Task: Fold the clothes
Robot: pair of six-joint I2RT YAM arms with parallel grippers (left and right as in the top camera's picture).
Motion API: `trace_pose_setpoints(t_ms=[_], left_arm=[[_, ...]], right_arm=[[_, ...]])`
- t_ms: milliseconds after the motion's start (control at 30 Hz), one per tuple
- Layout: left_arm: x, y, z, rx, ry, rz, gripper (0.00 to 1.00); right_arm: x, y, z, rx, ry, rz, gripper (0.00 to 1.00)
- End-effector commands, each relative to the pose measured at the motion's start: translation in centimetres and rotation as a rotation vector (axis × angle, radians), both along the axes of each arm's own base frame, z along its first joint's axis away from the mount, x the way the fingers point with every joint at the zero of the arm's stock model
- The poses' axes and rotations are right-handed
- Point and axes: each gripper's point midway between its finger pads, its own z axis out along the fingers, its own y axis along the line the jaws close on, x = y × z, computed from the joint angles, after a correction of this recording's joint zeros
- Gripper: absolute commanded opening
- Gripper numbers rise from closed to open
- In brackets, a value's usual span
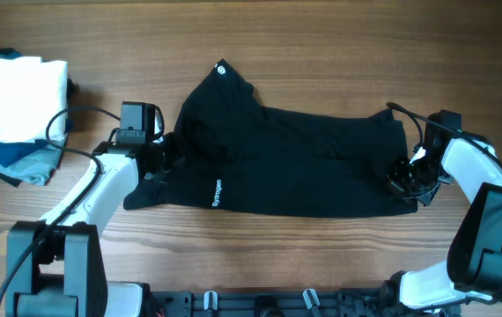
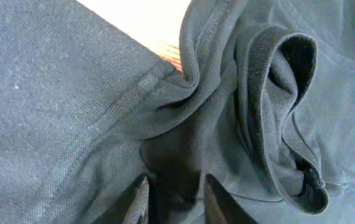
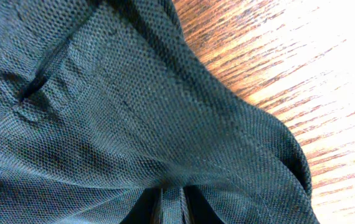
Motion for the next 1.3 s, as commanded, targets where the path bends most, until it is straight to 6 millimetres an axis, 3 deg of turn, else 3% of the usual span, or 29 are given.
trace_pose_setpoints(t_ms=[0,67,133,300,400,467,567,700,767,800,867,900,1000,1100,1167,1267], left_arm=[[-1.1,-0.6,-0.6,-0.027,0.051,-0.031,0.16],[-1.9,-0.5,-0.9,-0.024,0.088,-0.030,0.04],[-2.9,0.5,-0.2,-0.024,0.117,0.001,0.04],[-4.0,5.0,4.1,-0.032,0.051,0.156,0.04],[-5.5,4.5,3.7,-0.055,0.115,0.153,0.04],[-6.5,4.6,3.4,-0.047,0.160,0.156,0.04],[-10.1,5.5,2.6,0.022,0.308,0.175,0.04],[-12.3,6.3,2.4,0.085,0.397,0.185,0.04],[-12.2,6.6,2.4,0.099,0.392,0.188,0.30],[-12.2,6.6,2.4,0.099,0.391,0.188,0.33],[-11.4,6.5,2.4,0.086,0.358,0.188,0.50],[-9.6,5.5,3.1,0.023,0.289,0.176,0.51],[-5.5,4.2,5.1,-0.074,0.125,0.147,0.47],[-2.3,2.8,6.0,-0.107,-0.008,0.092,0.43],[-1.4,1.5,5.5,-0.107,-0.026,0.045,0.49],[-1.5,-0.8,2.8,-0.107,0.045,-0.023,0.51]], right_arm=[[-0.2,-0.7,-0.2,-0.043,0.007,0.004,0.11],[-0.2,-0.8,-0.2,-0.043,0.007,0.004,0.11],[-0.3,-0.7,-0.2,-0.042,0.012,0.004,0.11],[-0.6,-1.1,-0.2,-0.068,0.030,-0.022,0.11],[-0.8,-1.2,-0.2,-0.075,0.035,-0.023,0.11],[-1.6,-2.4,-0.2,-0.150,0.080,-0.060,0.11],[-2.7,-3.3,0.0,-0.208,0.127,-0.076,0.11],[-3.0,-3.6,0.1,-0.231,0.141,-0.113,0.10],[-2.5,-3.5,0.2,-0.219,0.125,-0.094,0.09],[-2.4,-3.5,0.6,-0.217,0.123,-0.095,0.09],[-0.8,-3.6,2.3,-0.213,0.059,-0.077,0.11],[0.8,-3.5,3.9,-0.195,-0.016,-0.051,0.15],[3.1,-2.6,6.6,-0.145,-0.159,0.019,0.23],[3.3,-1.9,6.5,-0.101,-0.174,0.061,0.29],[3.5,-1.4,6.5,-0.076,-0.183,0.079,0.32],[3.5,-1.4,6.5,-0.072,-0.184,0.078,0.34]])
